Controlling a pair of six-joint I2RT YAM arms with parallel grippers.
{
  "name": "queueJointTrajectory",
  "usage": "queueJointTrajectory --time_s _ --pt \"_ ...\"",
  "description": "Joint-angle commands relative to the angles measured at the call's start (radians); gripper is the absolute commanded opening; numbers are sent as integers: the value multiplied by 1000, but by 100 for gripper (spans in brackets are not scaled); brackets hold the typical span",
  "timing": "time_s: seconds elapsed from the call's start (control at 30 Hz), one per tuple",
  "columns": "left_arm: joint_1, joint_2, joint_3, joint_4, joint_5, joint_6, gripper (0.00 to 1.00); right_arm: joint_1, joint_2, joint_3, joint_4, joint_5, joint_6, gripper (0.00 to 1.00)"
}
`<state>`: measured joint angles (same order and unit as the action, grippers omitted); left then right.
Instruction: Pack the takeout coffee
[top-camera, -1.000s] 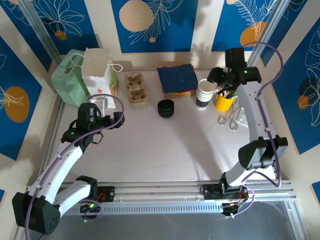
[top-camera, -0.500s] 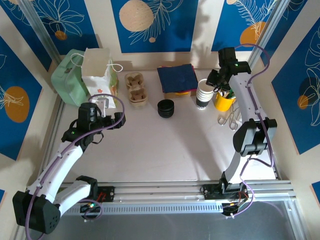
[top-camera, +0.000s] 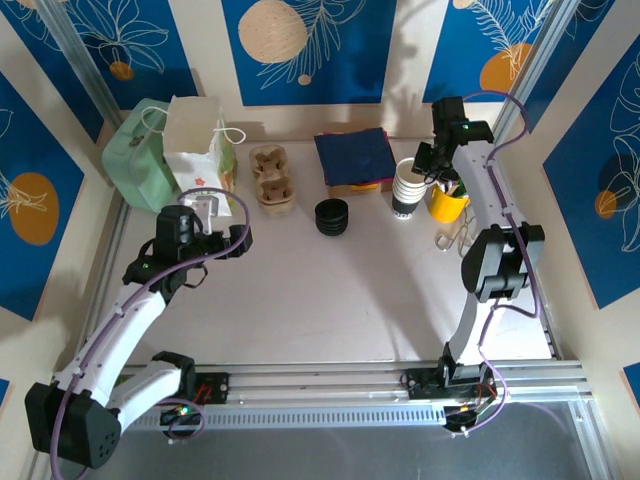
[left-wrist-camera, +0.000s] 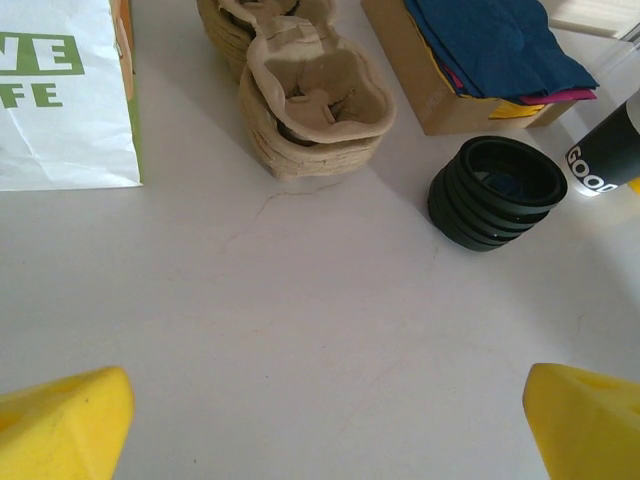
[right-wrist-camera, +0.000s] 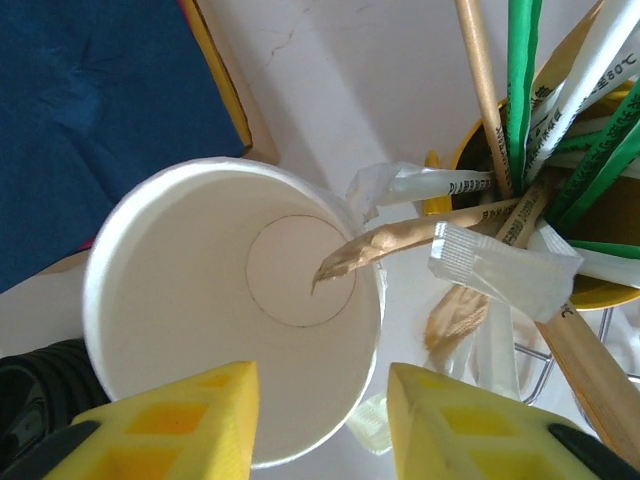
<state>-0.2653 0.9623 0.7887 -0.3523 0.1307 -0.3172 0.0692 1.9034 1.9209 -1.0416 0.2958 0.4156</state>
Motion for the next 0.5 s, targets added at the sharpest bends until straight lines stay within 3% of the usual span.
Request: queueJointTrajectory --time_s 0.0,0.47 --pt "-6 -26 -13 11 27 4 99 -7 21 34 -12 -8 -22 37" --pt "-6 -40 -24 16 33 6 99 -23 91 118 -58 11 -30 35"
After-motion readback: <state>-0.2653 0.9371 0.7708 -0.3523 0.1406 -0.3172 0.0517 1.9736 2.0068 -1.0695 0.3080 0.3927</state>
